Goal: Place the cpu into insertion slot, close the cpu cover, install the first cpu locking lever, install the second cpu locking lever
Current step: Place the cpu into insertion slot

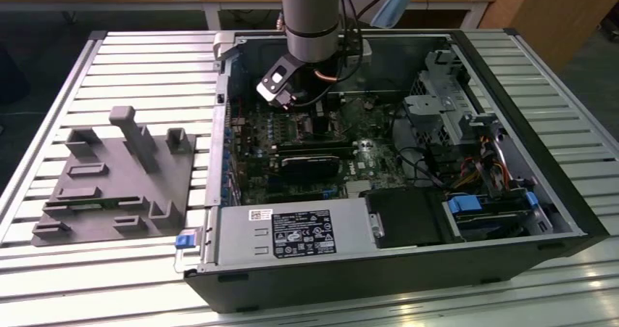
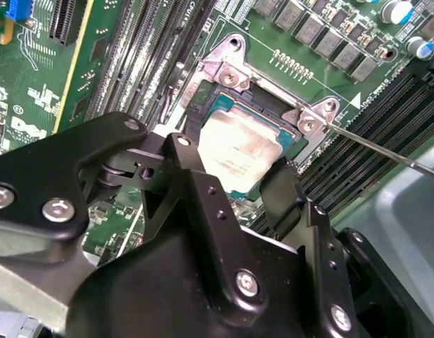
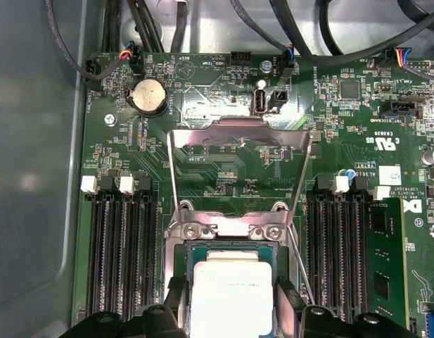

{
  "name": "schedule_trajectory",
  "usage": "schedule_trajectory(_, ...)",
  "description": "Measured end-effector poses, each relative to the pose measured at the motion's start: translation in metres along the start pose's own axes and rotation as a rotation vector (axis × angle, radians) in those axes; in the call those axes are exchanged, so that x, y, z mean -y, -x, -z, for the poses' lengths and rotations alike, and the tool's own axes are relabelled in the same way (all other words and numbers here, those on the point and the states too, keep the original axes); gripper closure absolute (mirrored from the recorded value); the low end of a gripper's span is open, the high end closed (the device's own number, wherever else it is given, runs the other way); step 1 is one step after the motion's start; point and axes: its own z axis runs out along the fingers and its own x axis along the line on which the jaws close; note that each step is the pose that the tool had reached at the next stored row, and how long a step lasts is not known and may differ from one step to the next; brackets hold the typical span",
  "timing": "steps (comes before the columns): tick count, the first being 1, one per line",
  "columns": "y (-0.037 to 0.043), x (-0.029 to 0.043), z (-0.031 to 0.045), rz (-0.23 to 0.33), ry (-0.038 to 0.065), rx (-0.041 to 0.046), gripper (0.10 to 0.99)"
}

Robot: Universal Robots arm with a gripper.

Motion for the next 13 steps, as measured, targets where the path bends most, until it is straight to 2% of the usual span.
schedule_trajectory(6,0.0,-0.0002,0.0019,0.0,0.0,-0.0001,0.475)
schedule_trajectory(13,-0.0001,-0.0016,0.0153,0.0,0.0,-0.0003,0.475)
